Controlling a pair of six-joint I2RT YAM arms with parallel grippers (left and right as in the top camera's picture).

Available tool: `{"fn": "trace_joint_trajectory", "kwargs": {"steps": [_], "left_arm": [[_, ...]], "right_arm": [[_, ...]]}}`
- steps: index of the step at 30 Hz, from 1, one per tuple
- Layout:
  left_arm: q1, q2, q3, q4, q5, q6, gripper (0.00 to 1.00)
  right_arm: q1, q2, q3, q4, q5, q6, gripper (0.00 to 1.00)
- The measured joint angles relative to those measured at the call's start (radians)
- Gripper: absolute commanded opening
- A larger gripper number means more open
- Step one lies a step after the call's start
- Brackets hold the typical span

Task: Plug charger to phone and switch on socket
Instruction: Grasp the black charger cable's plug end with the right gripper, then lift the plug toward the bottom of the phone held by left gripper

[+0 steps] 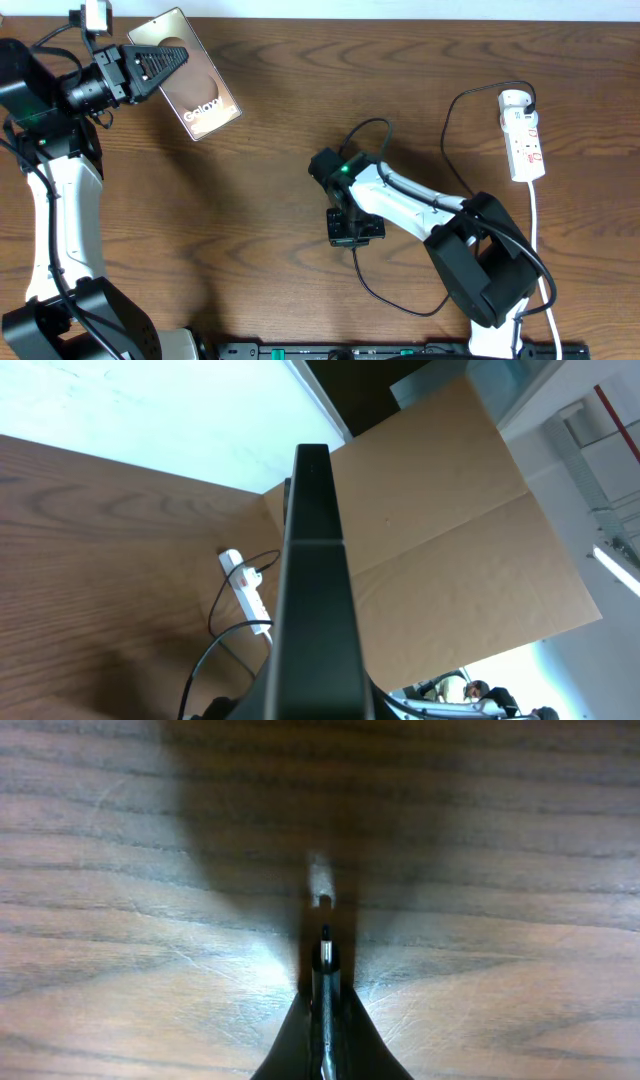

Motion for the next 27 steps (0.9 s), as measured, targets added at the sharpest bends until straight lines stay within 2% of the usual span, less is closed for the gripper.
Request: {"fn": "trace_joint_trajectory", "kwargs": {"steps": [3, 7, 11, 14, 18, 22, 27], "left_arm": [[0.0, 0.0, 0.0, 0.0, 0.0, 0.0, 0.07], [0.0, 0.0, 0.0, 0.0, 0.0, 0.0, 0.07], [0.0, 0.0, 0.0, 0.0, 0.0, 0.0, 0.08], [0.0, 0.0, 0.0, -0.001, 0.0, 0.0, 0.07], [0.0, 0.0, 0.0, 0.0, 0.0, 0.0, 0.07], [0.0, 0.0, 0.0, 0.0, 0.0, 0.0, 0.07], [-0.006, 0.0, 0.0, 0.0, 0.0, 0.0, 0.07]], "right_arm": [[-0.017, 0.034, 0.064, -0.029, -0.017, -0.04, 0.01], [-0.075, 0.07, 0.265, -0.055, -0.132, -0.169, 0.01], [-0.14, 0.069, 0.495, -0.063, -0.425, -0.378, 0.01], [-0.175, 0.065, 0.607, -0.152, -0.674, -0.583, 0.01], [-0.187, 0.053, 0.647, -0.295, -0.872, -0.838, 0.01], [-0.184, 0.053, 0.645, -0.423, -0.959, -1.073, 0.01], [-0.18, 0.053, 0.645, -0.417, -1.016, -1.215, 0.01]]}}
